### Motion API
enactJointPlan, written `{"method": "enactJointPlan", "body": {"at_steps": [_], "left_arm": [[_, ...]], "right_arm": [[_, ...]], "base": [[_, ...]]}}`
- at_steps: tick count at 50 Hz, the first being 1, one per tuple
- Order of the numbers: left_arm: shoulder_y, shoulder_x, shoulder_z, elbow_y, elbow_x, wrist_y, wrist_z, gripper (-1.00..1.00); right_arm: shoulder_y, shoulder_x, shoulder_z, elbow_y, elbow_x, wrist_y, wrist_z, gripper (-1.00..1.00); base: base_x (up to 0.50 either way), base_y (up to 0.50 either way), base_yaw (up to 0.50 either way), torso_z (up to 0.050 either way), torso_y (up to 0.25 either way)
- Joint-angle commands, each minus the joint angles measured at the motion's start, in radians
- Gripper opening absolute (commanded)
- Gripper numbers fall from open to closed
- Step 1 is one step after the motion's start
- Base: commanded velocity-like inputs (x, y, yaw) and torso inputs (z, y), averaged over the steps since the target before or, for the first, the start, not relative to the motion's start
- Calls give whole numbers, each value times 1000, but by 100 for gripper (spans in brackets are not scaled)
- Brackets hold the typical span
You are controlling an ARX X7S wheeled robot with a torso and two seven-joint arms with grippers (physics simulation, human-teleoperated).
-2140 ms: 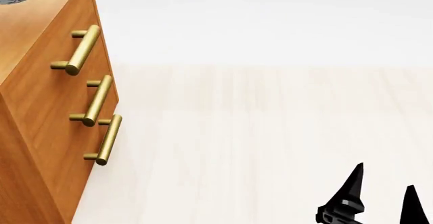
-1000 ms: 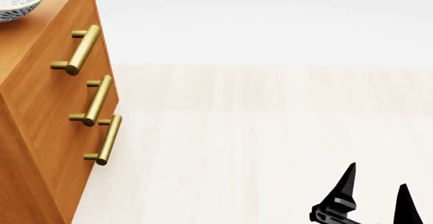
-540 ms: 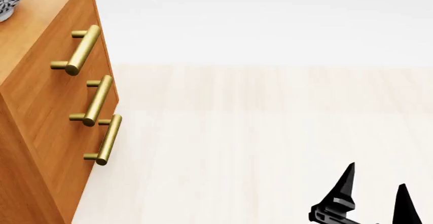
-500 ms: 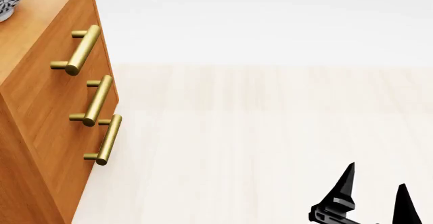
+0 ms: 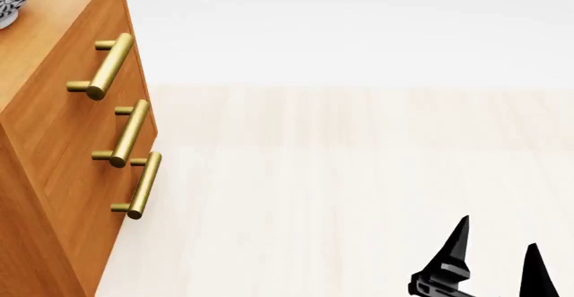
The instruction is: Put the bowl on top of the cabinet.
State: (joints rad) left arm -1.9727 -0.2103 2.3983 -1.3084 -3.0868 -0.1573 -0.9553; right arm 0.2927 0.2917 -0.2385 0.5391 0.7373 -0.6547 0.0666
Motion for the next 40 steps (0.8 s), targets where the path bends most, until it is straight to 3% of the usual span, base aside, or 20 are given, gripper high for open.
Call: {"method": "enactJointPlan", "body": {"at_steps": [1,21,27,32,40], "left_arm": [[-31,12,17,0,12,-12,4,100],[-96,43,55,8,67,-37,-7,100],[-160,19,70,177,114,57,-31,100],[-180,47,86,157,153,30,-35,100],[-279,33,98,369,219,132,-59,100]], "right_arm": [[-16,6,-2,-31,1,2,3,100],[-73,26,-7,-133,-3,-1,20,100],[-88,31,-9,-160,-6,-2,24,100],[-93,33,-9,-171,-6,-3,25,100],[-106,35,-10,-189,-10,-6,27,100]], "base": [[0,0,0,0,0],[0,0,0,0,0],[0,0,0,0,0],[0,0,0,0,0],[0,0,0,0,0]]}}
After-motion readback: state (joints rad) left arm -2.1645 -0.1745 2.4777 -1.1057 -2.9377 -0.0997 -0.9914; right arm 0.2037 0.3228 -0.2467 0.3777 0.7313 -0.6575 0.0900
